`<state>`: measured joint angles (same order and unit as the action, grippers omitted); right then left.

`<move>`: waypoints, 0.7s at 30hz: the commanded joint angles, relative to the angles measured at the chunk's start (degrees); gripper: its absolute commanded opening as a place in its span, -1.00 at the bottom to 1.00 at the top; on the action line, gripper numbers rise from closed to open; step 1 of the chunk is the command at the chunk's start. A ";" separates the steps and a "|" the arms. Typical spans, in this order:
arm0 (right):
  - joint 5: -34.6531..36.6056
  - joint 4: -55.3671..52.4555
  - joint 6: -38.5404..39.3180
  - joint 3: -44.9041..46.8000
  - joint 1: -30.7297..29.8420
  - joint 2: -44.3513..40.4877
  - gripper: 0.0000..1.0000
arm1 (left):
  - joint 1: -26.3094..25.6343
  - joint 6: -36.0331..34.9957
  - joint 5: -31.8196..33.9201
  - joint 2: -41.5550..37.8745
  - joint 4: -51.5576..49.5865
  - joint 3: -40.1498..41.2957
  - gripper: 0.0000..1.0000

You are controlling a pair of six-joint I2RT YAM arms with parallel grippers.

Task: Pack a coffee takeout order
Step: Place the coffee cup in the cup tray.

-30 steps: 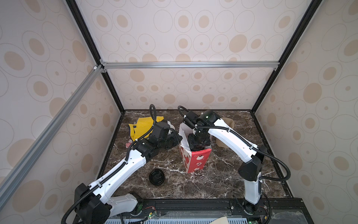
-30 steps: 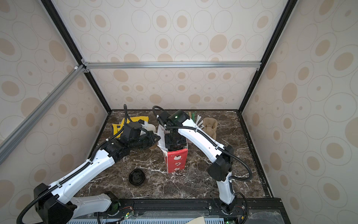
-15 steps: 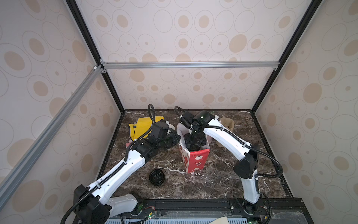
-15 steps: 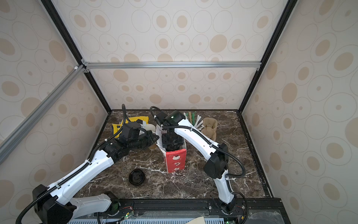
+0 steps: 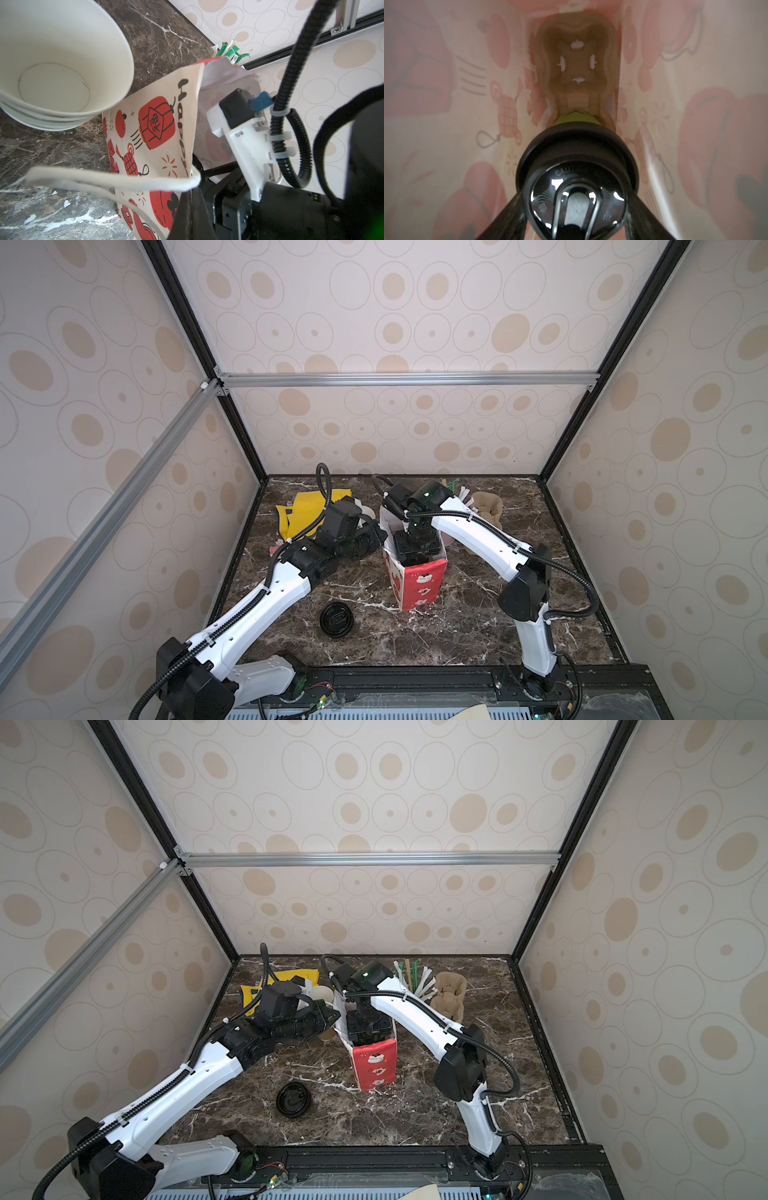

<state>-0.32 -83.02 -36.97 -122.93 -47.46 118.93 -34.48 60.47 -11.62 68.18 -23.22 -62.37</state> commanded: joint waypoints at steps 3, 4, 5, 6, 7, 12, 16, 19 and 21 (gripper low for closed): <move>-0.78 1.02 0.08 1.70 0.34 1.10 0.31 | 0.40 -0.16 0.72 -0.68 -1.23 -0.82 -1.00; -0.74 1.19 0.07 1.98 0.35 1.15 0.32 | 0.45 -0.17 0.72 -0.69 -1.22 -0.91 -1.00; -0.65 1.36 0.13 2.32 0.34 1.20 0.32 | 0.45 -0.17 0.73 -0.75 -1.32 -0.92 -1.00; -0.61 1.50 0.09 2.65 0.34 1.29 0.32 | 0.44 -0.22 0.68 -0.68 -1.30 -0.91 -1.00; -0.55 1.67 0.10 3.00 0.28 1.24 0.31 | 0.47 -0.26 0.68 -0.68 -1.30 -0.91 -1.00; -0.68 2.69 0.06 4.52 0.32 1.56 0.31 | 0.47 -0.70 0.54 -0.52 -1.36 -1.38 -1.00; -0.77 3.74 0.05 5.74 0.33 1.66 0.30 | 0.51 -1.22 0.98 -0.42 -1.83 -2.01 -1.00; -0.83 4.28 0.05 6.64 0.35 1.82 0.30 | 0.60 -1.40 1.16 -0.41 -1.94 -2.23 -1.00; -0.91 4.21 0.03 6.79 0.31 1.83 0.29 | 0.62 -1.49 1.16 -0.36 -2.00 -2.23 -1.00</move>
<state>-0.56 -80.07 -36.95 -118.98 -47.44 117.80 -34.17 60.10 -11.53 68.18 -23.46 -62.39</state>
